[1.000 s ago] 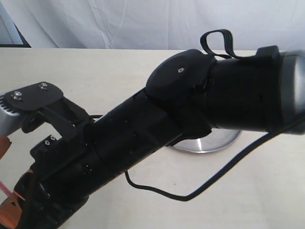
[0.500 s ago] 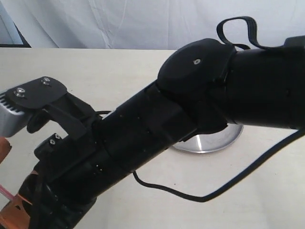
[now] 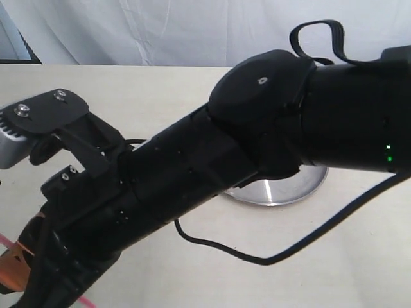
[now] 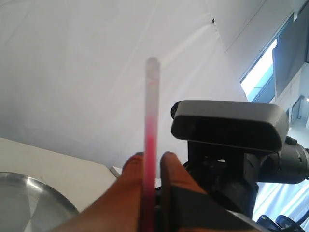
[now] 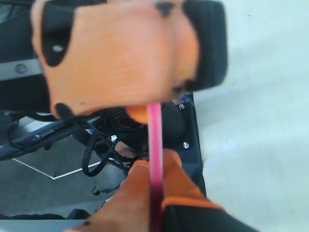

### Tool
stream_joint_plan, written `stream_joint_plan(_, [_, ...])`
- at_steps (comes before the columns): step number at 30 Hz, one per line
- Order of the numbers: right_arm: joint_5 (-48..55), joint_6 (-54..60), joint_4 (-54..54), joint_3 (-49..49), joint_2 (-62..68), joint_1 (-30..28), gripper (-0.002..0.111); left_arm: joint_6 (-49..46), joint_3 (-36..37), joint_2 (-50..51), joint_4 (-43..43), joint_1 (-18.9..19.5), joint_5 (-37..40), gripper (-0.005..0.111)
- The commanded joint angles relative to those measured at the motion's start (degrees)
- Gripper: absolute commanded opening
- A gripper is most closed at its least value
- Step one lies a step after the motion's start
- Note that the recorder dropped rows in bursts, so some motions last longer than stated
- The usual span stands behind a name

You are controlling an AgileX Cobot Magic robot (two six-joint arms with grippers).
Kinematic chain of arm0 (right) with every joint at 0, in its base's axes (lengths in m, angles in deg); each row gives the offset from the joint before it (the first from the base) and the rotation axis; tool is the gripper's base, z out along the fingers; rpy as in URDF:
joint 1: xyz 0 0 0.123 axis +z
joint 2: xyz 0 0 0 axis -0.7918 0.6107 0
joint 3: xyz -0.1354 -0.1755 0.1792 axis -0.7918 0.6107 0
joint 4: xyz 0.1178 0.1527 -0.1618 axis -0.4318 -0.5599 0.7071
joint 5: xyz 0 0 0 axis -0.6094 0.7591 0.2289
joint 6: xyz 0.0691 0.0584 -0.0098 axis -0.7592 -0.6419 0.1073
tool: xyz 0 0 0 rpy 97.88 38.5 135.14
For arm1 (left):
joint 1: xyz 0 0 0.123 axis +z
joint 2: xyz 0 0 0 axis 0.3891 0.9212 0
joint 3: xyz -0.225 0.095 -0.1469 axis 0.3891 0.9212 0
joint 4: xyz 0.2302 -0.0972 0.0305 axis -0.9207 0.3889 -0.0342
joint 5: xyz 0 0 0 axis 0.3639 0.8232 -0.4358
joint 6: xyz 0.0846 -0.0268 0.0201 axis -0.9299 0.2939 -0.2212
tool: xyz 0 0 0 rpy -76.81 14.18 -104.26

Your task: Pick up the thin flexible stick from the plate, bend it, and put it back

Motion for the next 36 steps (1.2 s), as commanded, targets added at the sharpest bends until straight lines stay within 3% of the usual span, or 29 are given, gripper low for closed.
stream_joint_plan(1, [0.6,0.3,-1.0,-0.4,0.2,0.0,0.0,1.2,0.3,-0.1,5.3,-0.1,-0.4,0.028])
stream_joint_plan(8, [-2.1,-3.3,0.0,-0.1,-2.8,0.0,-0.001,1.2,-2.8,1.2,-3.6,-0.1,-0.3,0.009])
stream_joint_plan(13, [-8.6,-6.4,2.2,3.9,-6.2,0.0,-0.001,0.7,-4.2,4.1,-5.3,-0.1,-0.3,0.0])
stream_joint_plan(22, [-16.2,-6.5,-0.9,13.1,-12.9,0.0,-0.001,-3.7,-4.9,8.9,7.8,-0.1,-3.8,0.0])
stream_joint_plan(29, [-17.2,-6.7,-1.0,13.8,-17.9,0.0,-0.001,0.9,-6.0,10.2,7.5,-0.1,-9.4,0.001])
stream_joint_plan(36, [-15.9,-6.8,-1.0,13.8,-19.0,0.0,-0.001,-3.7,-11.9,10.5,10.1,-0.1,-5.2,0.025])
